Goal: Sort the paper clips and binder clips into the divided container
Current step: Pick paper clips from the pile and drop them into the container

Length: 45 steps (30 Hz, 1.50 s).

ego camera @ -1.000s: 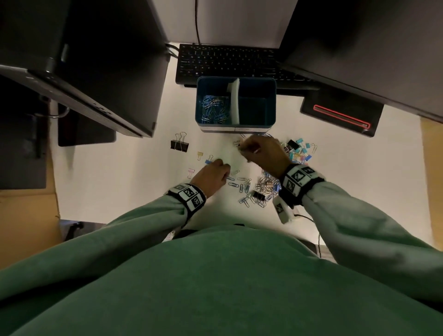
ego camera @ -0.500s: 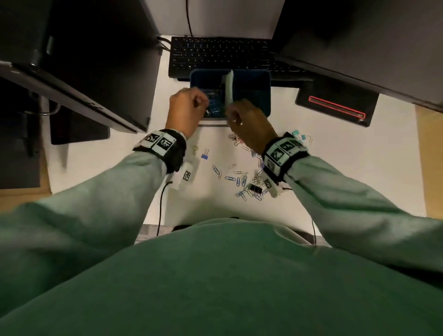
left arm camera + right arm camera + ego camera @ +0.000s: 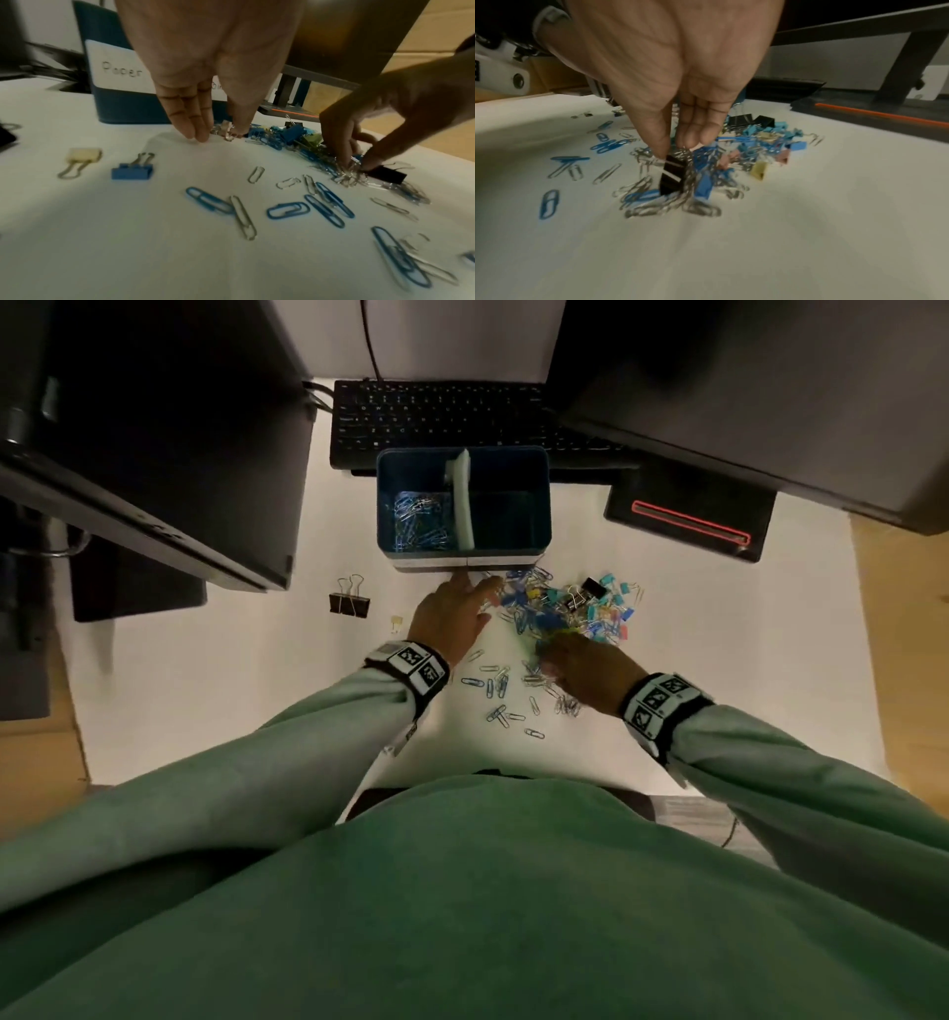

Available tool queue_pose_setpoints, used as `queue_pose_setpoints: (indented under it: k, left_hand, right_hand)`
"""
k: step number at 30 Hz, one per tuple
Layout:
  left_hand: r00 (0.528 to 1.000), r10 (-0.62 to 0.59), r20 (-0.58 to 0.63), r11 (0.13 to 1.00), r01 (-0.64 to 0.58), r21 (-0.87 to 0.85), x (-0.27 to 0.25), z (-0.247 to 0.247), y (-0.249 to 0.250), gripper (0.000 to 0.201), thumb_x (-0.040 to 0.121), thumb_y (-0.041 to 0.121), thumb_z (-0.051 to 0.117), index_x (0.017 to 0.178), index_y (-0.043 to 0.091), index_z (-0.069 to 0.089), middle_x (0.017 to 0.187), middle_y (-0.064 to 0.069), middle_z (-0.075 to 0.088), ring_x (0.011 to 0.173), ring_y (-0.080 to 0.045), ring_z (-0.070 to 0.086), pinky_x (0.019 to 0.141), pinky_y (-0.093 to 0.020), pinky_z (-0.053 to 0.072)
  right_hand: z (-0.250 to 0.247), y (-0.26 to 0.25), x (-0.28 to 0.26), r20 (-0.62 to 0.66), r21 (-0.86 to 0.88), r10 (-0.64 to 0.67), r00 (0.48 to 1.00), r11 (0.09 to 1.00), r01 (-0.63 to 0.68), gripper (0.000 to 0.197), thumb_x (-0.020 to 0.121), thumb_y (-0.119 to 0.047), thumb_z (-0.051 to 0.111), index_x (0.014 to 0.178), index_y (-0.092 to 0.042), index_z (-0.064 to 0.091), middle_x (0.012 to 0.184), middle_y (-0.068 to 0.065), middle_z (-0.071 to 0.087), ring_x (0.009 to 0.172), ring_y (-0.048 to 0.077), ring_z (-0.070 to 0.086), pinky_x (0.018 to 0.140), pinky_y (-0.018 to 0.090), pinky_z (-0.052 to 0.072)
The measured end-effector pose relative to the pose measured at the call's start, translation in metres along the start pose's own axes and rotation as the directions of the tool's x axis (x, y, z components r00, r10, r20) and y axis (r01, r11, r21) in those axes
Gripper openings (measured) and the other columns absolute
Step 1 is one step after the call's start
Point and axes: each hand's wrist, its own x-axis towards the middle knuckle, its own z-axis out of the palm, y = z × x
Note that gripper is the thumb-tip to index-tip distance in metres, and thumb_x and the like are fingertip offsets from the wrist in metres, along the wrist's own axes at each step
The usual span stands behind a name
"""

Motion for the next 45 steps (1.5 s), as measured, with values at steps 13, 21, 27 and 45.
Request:
queue_pose_setpoints:
  k: [13,21,27,45]
  left_hand:
    - [0.999,0.014,0.05,0.995,-0.019,0.103,-0.018,0.003,-0.035,0.027,0.091,0.027,0.057,0.11,0.008,0.058,0.101,-0.02,0.052,0.089,-0.038,0.056,0.074,-0.045,0.051]
    - [0.997,0.03,0.065,0.968,-0.045,0.246,0.007,0.004,0.003,0.065,0.096,0.043,0.045,0.15,0.019,0.019,0.116,-0.019,0.051,0.099,-0.031,0.053,0.085,-0.04,0.041]
    - [0.995,0.032,0.099,0.954,-0.06,0.295,0.001,0.009,0.005,0.059,0.095,0.042,0.046,0.146,0.017,0.028,0.121,-0.017,0.049,0.104,-0.03,0.051,0.088,-0.039,0.041]
    - [0.985,0.135,0.103,0.964,-0.155,0.216,0.023,0.008,0.022,0.063,0.085,0.002,0.046,0.146,0.006,0.029,0.14,-0.018,0.039,0.123,-0.037,0.04,0.091,-0.046,0.042]
  right_hand:
    - [-0.019,0.001,0.063,-0.222,-0.115,0.017,0.975,0.992,-0.043,0.044,0.087,-0.009,0.059,0.13,-0.014,0.054,0.136,0.01,0.052,0.12,0.032,0.05,0.096,0.045,0.047]
    - [-0.008,0.022,0.048,-0.277,-0.097,0.077,0.958,0.989,-0.107,0.042,0.097,-0.028,0.046,0.134,-0.008,0.049,0.144,0.015,0.044,0.132,0.032,0.042,0.112,0.045,0.033]
    - [-0.015,0.0,0.077,-0.185,-0.084,0.225,0.957,0.966,-0.243,0.061,0.097,-0.031,0.045,0.148,-0.006,0.023,0.156,0.018,0.021,0.145,0.032,0.018,0.119,0.05,0.009]
    - [0.008,0.018,0.023,-0.226,-0.255,-0.032,0.974,0.966,-0.027,0.052,0.084,-0.006,0.06,0.135,-0.01,0.05,0.14,0.012,0.049,0.133,0.032,0.04,0.115,0.046,0.023]
